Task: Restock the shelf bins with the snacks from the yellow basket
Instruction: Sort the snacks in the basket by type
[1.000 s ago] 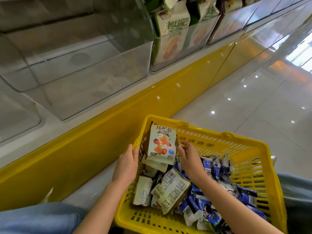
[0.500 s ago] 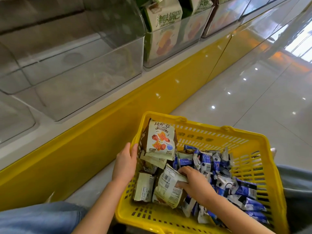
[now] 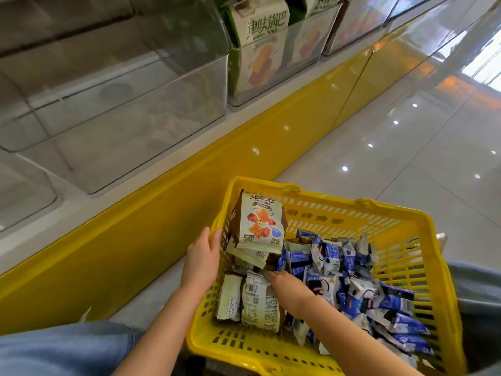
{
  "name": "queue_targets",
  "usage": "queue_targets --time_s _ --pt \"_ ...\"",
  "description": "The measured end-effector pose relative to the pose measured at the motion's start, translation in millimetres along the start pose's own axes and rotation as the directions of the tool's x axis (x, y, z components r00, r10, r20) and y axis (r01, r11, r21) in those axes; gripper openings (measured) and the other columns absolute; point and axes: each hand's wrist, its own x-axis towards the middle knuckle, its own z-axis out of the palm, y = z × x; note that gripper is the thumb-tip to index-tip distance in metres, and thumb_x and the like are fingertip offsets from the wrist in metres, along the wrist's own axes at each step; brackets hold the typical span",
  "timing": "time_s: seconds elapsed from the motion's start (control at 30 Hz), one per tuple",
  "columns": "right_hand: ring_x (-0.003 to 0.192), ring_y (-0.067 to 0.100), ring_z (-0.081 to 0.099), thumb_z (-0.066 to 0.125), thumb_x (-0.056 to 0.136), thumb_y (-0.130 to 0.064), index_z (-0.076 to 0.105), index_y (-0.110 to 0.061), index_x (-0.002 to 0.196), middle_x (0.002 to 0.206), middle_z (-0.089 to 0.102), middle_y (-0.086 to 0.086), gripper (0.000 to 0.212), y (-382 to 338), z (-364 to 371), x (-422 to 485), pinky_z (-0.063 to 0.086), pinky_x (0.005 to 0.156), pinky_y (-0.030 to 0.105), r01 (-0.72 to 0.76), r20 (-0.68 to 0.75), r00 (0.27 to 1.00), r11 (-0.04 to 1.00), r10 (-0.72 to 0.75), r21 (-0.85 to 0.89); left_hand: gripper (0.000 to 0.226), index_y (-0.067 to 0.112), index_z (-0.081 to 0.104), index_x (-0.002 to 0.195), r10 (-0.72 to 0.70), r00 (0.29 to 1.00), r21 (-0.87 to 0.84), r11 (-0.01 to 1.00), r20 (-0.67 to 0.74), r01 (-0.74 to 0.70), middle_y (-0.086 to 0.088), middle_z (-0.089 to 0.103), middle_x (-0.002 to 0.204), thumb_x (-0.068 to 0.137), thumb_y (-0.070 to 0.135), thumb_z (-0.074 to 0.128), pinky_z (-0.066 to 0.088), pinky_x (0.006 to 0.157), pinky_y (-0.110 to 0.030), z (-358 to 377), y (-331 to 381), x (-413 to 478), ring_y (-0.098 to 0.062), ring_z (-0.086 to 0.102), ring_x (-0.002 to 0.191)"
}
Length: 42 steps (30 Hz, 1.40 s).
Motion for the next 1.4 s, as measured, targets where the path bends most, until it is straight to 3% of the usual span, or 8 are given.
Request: queue_targets --time_s 0.13,0.2,0.27,0.47,0.7,0.9,1.07,1.4 --pt "0.127 0.017 0.039 0.042 0.097 -0.037 0.040 -0.021 0.137 0.134 0.047 -0.002 0.043 25 1 -21 0.034 0.103 0.028 0.041 -0.280 0.960 0.986 0.006 0.162 0.023 0.016 0.047 0.112 -0.024 0.999 -0.021 1.000 -0.036 0.023 0.005 0.050 0.098 0.097 0.031 0.038 0.038 0.068 -0.016 -7 12 -2 -0.014 0.052 0.091" --pt "0.114 0.014 0.049 0.044 0.096 -0.036 0.051 -0.024 0.123 0.118 0.054 -0.006 0.031 46 -10 -31 0.038 0.092 0.022 0.037 -0.525 0.848 0.978 0.079 0.206 0.027 0.015 0.045 0.119 0.107 0.972 0.005 0.994 -0.209 -0.109 0.007 0.045 0.107 0.095 0.025 0.042 0.038 0.082 -0.017 -14 32 -9 -0.007 0.047 0.099" --pt "0.114 0.017 0.047 0.044 0.096 -0.035 0.049 -0.020 0.125 0.120 0.053 -0.002 0.033 71 -24 -30 0.036 0.093 0.025 -0.057 -0.599 0.786 0.984 0.149 0.170 0.019 0.020 0.046 0.112 0.272 0.925 -0.030 0.957 -0.267 -0.290 0.014 0.044 0.098 0.095 0.024 0.040 0.039 0.076 -0.012 -14 62 -18 0.002 0.047 0.091" --pt "0.137 0.030 0.025 0.044 0.092 -0.049 0.021 -0.022 0.145 0.150 0.022 0.008 0.064 94 -37 -4 0.027 0.111 0.044 -0.266 -0.262 0.920 0.955 0.292 0.130 0.019 0.028 0.046 0.114 0.513 0.814 -0.092 0.856 0.273 -0.508 0.022 0.041 0.101 0.098 0.025 0.036 0.034 0.079 -0.005 52 112 -38 0.011 0.043 0.091" --pt "0.107 0.027 0.053 0.058 0.089 -0.028 0.034 -0.021 0.133 0.134 0.038 0.009 0.050 126 -51 -21 0.049 0.075 0.034 -0.296 -0.261 0.898 0.925 0.354 0.238 0.046 0.017 0.025 0.143 0.093 0.786 0.121 0.970 0.611 -0.209 -0.002 0.027 0.148 0.100 0.033 0.031 0.022 0.110 -0.030 145 89 -1 -0.018 0.025 0.136" --pt "0.098 0.029 0.058 0.061 0.088 -0.031 0.034 -0.015 0.128 0.132 0.044 0.012 0.051 153 -55 -46 0.042 0.060 0.030 -0.452 -0.366 0.707 0.785 0.605 0.425 0.062 0.010 0.022 0.145 -0.051 0.776 0.372 0.896 0.629 -0.243 -0.011 0.028 0.150 0.096 0.045 0.037 0.020 0.111 -0.039 183 79 31 -0.028 0.025 0.137" --pt "0.111 0.026 0.052 0.056 0.090 -0.038 0.034 -0.017 0.130 0.132 0.042 0.008 0.050 159 -57 -49 0.048 0.069 0.033 -0.503 -0.380 0.724 0.817 0.576 0.282 0.070 0.011 0.039 0.134 -0.068 0.797 0.524 0.786 0.600 -0.328 -0.012 0.044 0.136 0.083 0.058 0.053 0.031 0.102 -0.039 194 76 43 -0.031 0.036 0.127" --pt "0.113 0.027 0.051 0.046 0.095 -0.039 0.032 -0.014 0.137 0.133 0.044 0.011 0.050 163 -58 -58 0.047 0.085 0.036 -0.417 -0.368 0.766 0.843 0.527 0.339 0.045 0.012 0.032 0.128 0.143 0.907 0.291 0.917 0.396 -0.272 -0.008 0.059 0.111 0.092 0.027 0.053 0.049 0.076 -0.034 168 92 19 -0.024 0.058 0.097"
